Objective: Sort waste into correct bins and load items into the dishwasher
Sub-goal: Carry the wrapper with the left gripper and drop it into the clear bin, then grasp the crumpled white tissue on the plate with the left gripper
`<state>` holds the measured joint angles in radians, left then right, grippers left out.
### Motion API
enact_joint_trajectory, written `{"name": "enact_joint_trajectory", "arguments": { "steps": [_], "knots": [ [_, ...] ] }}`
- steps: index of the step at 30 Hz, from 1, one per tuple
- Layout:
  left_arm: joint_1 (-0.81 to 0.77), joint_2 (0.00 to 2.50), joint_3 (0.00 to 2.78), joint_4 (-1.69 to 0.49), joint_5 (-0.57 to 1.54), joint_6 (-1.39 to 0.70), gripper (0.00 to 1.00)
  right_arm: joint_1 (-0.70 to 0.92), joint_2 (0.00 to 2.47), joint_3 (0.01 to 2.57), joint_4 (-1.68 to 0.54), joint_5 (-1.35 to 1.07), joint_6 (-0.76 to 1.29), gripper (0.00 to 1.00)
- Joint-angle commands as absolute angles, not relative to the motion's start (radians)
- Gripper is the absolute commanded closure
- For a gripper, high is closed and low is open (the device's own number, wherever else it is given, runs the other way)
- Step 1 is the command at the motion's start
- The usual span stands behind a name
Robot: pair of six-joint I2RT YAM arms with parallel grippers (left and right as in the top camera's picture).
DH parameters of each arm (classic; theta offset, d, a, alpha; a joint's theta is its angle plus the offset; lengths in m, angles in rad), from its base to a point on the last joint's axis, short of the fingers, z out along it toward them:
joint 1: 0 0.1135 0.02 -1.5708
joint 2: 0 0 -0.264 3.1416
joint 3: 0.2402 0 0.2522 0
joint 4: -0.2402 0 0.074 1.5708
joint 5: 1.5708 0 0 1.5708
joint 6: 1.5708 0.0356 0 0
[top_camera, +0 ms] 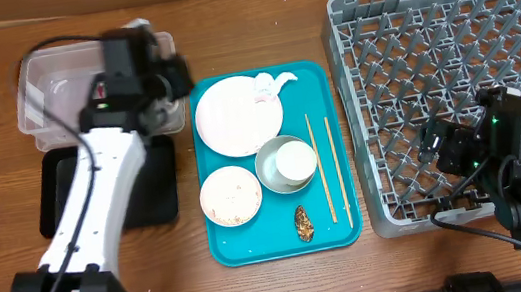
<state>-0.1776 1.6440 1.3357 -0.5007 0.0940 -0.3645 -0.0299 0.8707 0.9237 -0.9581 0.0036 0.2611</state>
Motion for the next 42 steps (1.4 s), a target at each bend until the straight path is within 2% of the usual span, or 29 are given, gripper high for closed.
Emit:
{"name": "enact_joint_trajectory", "arguments": {
  "steps": [1,7,14,19,22,23,24,35,42],
  "knots": [
    [-0.268,1.719,1.338,-0.53,0.146,-0.245,0.43,-0.023,0.867,0.959,-0.953,-0.002,0.262,0.0],
    [-0.349,1.848,1.338,-0.534,0.146,-0.235,0.43,-0.023,0.867,0.959,-0.96,-0.002,0.263,0.0],
    [-0.367,1.981,1.338,-0.525,0.147,-0.236,0.44,-0.023,0.867,0.959,-0.96,-0.002,0.263,0.0],
    [-0.367,2.016,1.338,-0.53,0.158,-0.239,0.6,-0.023,0.867,0.959,-0.96,-0.002,0.262,0.0],
    [-0.368,2.016,1.338,-0.532,0.158,-0.239,0.8,-0.023,0.867,0.959,-0.96,-0.002,0.262,0.0],
    [-0.367,2.016,1.338,-0.536,0.158,-0.239,0.92,-0.023,0.867,0.959,-0.96,-0.001,0.262,0.0],
    [-0.367,2.016,1.338,-0.541,0.157,-0.239,0.96,-0.023,0.867,0.959,-0.96,-0.002,0.262,0.0],
    [-0.344,1.922,1.401,-0.617,0.146,-0.239,0.96,-0.023,0.867,0.959,-0.96,-0.002,0.262,0.0],
    [-0.271,1.771,1.504,-0.641,-0.017,-0.239,0.96,-0.023,0.867,0.959,-0.96,-0.002,0.262,0.0]
  ]
}}
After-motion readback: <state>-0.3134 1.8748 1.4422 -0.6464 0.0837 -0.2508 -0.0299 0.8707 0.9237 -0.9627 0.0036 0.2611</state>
